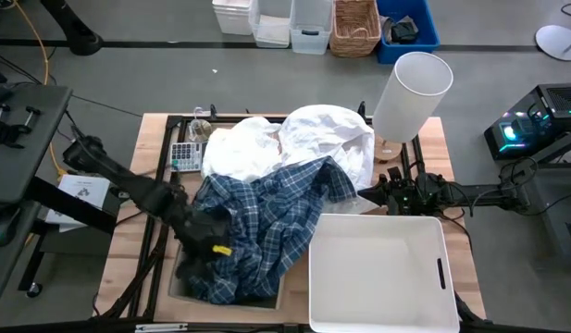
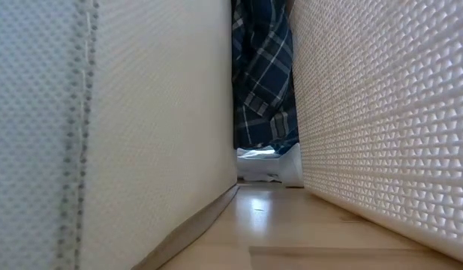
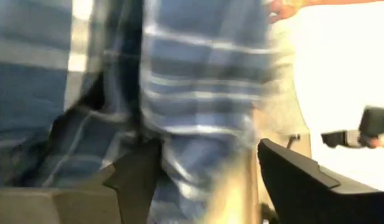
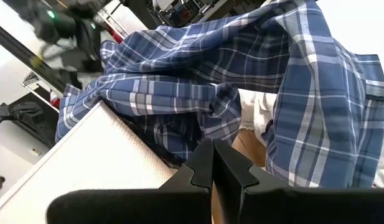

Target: Sort clothes

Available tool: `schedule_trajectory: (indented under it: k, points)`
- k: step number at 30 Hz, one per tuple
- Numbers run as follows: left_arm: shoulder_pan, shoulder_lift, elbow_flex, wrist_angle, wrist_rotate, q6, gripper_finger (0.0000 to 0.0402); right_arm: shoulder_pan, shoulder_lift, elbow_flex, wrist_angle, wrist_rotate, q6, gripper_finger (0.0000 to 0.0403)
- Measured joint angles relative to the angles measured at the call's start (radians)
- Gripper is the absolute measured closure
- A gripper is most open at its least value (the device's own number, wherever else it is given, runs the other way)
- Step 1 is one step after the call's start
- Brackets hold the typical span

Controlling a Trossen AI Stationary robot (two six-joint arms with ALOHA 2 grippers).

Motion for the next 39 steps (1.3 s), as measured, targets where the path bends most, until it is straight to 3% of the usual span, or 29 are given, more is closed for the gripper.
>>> schedule_trajectory:
  k: [6, 11, 12, 17, 23, 26, 31, 39]
  points:
    - [0.088, -0.007, 0.223, -0.267, -0.044, 0.180, 0.0133, 0.000, 0.000, 0.000, 0.000, 0.000, 0.000, 0.0402]
    - [0.242, 0.015, 0.360, -0.220, -0.403, 0.382, 0.0133, 0.000, 0.000, 0.000, 0.000, 0.000, 0.000, 0.0402]
    - [0.296, 0.036, 0.366, -0.181, -0.421, 0.410, 0.0133, 0.000, 0.000, 0.000, 0.000, 0.000, 0.000, 0.0402]
    - [0.512, 0.232, 0.362, -0.029, -0.234, 0.490, 0.0133, 0.000, 0.000, 0.000, 0.000, 0.000, 0.000, 0.0402]
    - [0.733, 0.443, 0.441, -0.070, -0.218, 0.455, 0.0133, 0.000, 0.000, 0.000, 0.000, 0.000, 0.000, 0.0402]
    - [0.805, 0.517, 0.447, -0.078, -0.079, 0.401, 0.0133, 0.000, 0.000, 0.000, 0.000, 0.000, 0.000, 0.0402]
    - [0.831, 0.594, 0.450, -0.086, 0.110, 0.350, 0.0133, 0.000, 0.000, 0.000, 0.000, 0.000, 0.000, 0.0402]
    - [0.756, 0.710, 0.450, -0.041, 0.179, 0.363, 0.0135, 0.000, 0.000, 0.000, 0.000, 0.000, 0.000, 0.0402]
